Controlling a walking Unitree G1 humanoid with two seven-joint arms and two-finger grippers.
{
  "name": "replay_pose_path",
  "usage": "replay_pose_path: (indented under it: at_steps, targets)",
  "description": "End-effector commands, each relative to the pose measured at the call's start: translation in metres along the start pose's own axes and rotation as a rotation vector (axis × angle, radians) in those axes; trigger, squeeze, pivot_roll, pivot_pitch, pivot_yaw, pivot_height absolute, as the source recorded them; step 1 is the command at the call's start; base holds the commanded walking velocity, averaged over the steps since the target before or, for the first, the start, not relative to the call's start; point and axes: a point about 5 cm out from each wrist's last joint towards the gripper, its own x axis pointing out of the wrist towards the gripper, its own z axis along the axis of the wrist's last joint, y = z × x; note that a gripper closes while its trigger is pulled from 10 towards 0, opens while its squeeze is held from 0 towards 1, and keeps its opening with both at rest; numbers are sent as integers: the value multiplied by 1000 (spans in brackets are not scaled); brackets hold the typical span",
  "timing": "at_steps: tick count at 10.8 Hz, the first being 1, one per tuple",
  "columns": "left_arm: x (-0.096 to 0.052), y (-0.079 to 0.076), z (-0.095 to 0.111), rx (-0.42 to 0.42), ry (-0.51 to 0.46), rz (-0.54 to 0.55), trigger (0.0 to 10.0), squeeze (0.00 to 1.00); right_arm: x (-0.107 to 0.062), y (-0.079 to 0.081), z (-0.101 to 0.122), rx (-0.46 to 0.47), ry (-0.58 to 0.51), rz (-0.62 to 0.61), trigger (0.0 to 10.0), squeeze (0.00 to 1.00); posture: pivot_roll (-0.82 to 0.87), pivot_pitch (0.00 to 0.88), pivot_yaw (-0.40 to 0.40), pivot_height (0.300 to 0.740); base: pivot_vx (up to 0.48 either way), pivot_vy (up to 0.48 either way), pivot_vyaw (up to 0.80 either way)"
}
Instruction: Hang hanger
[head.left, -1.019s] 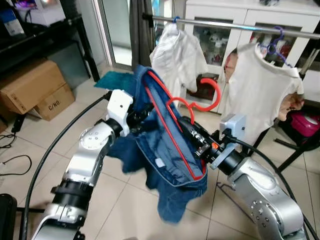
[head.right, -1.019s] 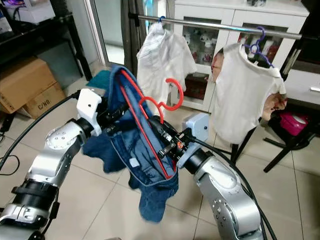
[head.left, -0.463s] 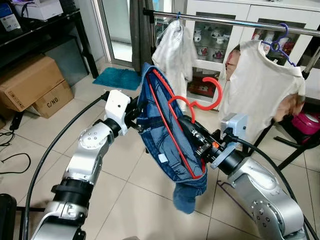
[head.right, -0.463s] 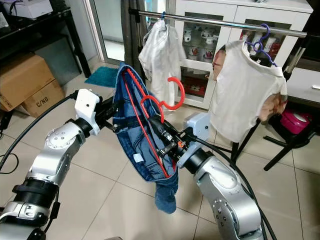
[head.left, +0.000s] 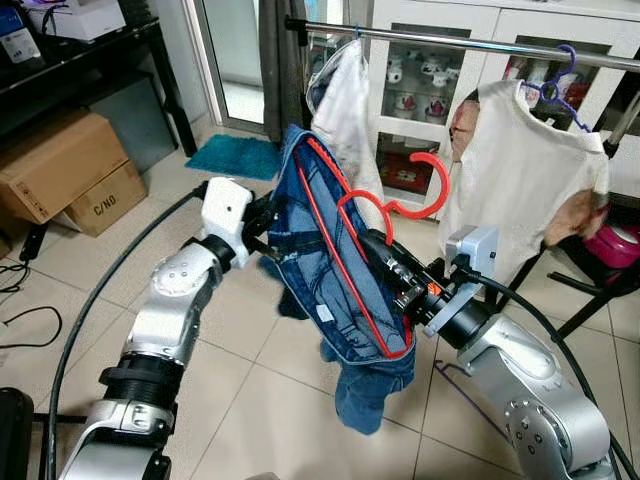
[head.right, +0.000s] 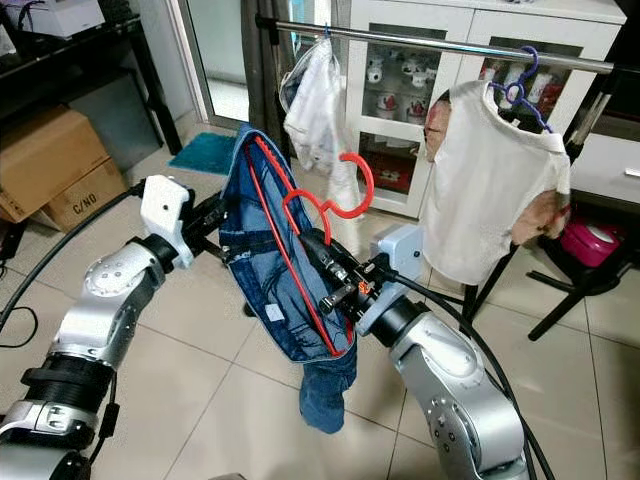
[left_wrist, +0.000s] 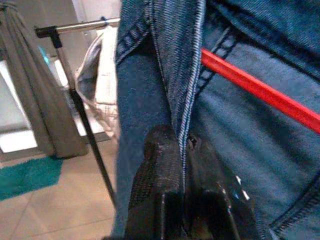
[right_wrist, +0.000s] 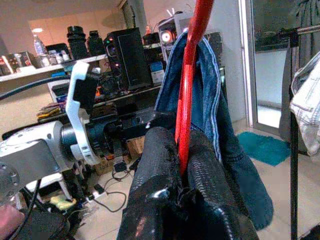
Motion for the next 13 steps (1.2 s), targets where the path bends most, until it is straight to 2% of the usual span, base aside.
replay_pose_path:
  at_steps: [1, 2, 3, 4, 5, 6, 7, 8, 9, 10, 11, 12, 13]
  targets:
    - [1, 4, 5, -2, -7, -8, 0, 0, 0, 3, 9, -12, -35, 18, 0, 0, -100, 0, 74, 740, 0, 0, 0]
    - [1, 5, 9, -12, -36, -16, 0, 0, 0, 3, 6, -17, -11, 16, 0, 0, -102, 0, 75, 740, 0, 0, 0]
    - [-2, 6, 23, -54, -127, -52, 0, 0, -2, 1, -1, -51, 53, 8, 0, 0, -103, 0, 76, 740, 0, 0, 0]
    - [-8, 4, 43, -136, -267, -133, 0, 0, -6, 1, -8, -88, 115, 32, 0, 0, -102, 0, 76, 740, 0, 0, 0]
    - [-18, 20, 69, -249, -430, -102, 0, 0, -15, -3, -13, -100, 164, 50, 0, 0, -97, 0, 74, 740, 0, 0, 0]
    - [-21, 33, 77, -287, -483, -43, 0, 0, -19, -4, -14, -99, 181, 69, 0, 0, -95, 0, 73, 740, 0, 0, 0]
    - [-24, 61, 81, -332, -521, 153, 0, 0, -23, -3, -10, -74, 166, 110, 0, 0, -94, 0, 74, 740, 0, 0, 0]
    - [-30, 90, 72, -332, -463, 403, 0, 0, -24, 1, -5, -31, 123, 148, 0, 0, -93, 0, 75, 740, 0, 0, 0]
    - [-33, 100, 61, -305, -399, 495, 0, 0, -24, 6, -3, -2, 97, 177, 0, 0, -94, 0, 76, 740, 0, 0, 0]
    - [-28, 94, 49, -307, -314, 476, 0, 0, -22, 14, 1, 43, 48, 210, 0, 0, -96, 0, 81, 740, 0, 0, 0]
    - [-20, 81, 38, -290, -222, 391, 0, 0, -16, 11, 7, 57, -8, 152, 0, 0, -98, 0, 85, 740, 0, 0, 0]
    - [-7, 43, 20, -253, -79, 135, 0, 0, -2, -8, 17, 64, -116, -84, 0, 0, -99, 0, 91, 740, 0, 0, 0]
    - [-8, 13, 14, -257, -45, -65, 0, 0, 2, -26, 23, 97, -200, -274, 0, 0, -100, 0, 94, 740, 0, 0, 0]
